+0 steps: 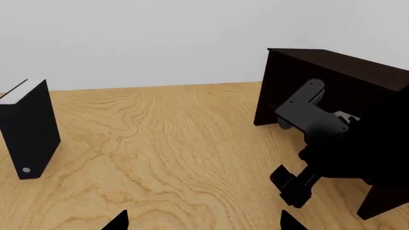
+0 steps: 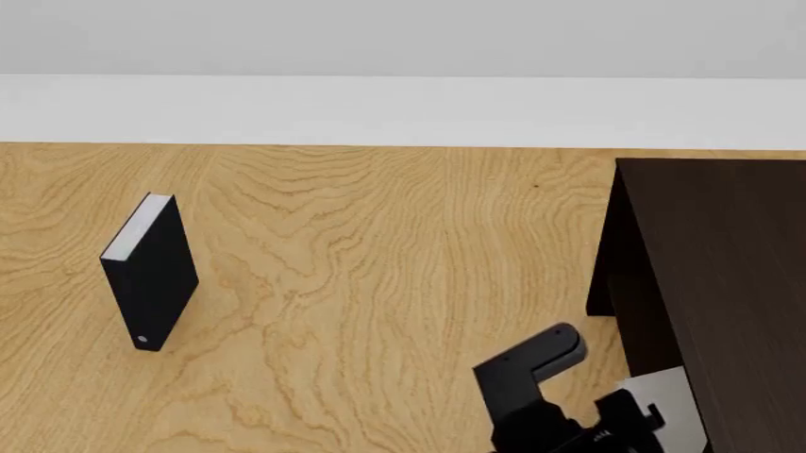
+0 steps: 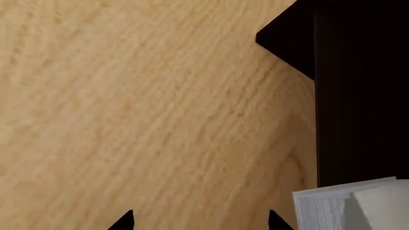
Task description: Pick up the book on the right and place it on the cabinet shelf.
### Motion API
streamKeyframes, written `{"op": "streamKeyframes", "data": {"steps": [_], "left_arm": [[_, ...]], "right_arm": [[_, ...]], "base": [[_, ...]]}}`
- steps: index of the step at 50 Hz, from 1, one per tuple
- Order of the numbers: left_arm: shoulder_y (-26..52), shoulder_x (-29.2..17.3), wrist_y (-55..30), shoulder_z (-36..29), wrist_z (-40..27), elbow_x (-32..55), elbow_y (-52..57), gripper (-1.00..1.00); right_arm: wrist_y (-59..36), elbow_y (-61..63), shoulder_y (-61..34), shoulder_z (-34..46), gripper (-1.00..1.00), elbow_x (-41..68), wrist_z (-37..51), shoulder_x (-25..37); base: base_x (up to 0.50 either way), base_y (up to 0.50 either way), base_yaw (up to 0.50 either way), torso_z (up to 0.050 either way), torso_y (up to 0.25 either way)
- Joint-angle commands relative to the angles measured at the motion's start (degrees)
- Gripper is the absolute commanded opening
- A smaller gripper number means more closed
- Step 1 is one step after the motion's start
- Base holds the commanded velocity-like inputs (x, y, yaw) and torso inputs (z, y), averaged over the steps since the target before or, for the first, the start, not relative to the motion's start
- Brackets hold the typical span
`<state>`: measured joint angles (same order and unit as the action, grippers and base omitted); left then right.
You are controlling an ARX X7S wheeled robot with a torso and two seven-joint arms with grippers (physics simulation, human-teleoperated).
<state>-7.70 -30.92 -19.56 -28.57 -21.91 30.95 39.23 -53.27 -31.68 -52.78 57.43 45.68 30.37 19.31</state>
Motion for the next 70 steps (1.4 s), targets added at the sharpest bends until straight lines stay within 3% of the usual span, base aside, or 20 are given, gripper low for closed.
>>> {"op": "streamKeyframes", "data": {"steps": [1, 33, 70], "left_arm": [[0.1, 0.0, 0.1, -0.2, -0.1, 0.0, -0.1, 1.0], [-0.3, -0.5, 0.8, -0.1, -0.6, 0.2, 0.4, 1.0], [0.5, -0.7, 1.1, -0.5, -0.6, 0.0, -0.2, 1.0]], "right_arm": [[0.0, 3.6, -0.1, 0.5, 1.0, 1.5, 0.4, 0.8], [-0.7, 13.6, -1.4, 2.8, 1.0, 2.3, -2.0, 0.0], [-8.2, 37.5, -4.3, -4.1, 1.0, 9.5, 10.5, 5.8]], "base": [[0.0, 0.0, 0.0, 0.0, 0.0], [0.0, 0.0, 0.0, 0.0, 0.0], [0.0, 0.0, 0.0, 0.0, 0.0]]}}
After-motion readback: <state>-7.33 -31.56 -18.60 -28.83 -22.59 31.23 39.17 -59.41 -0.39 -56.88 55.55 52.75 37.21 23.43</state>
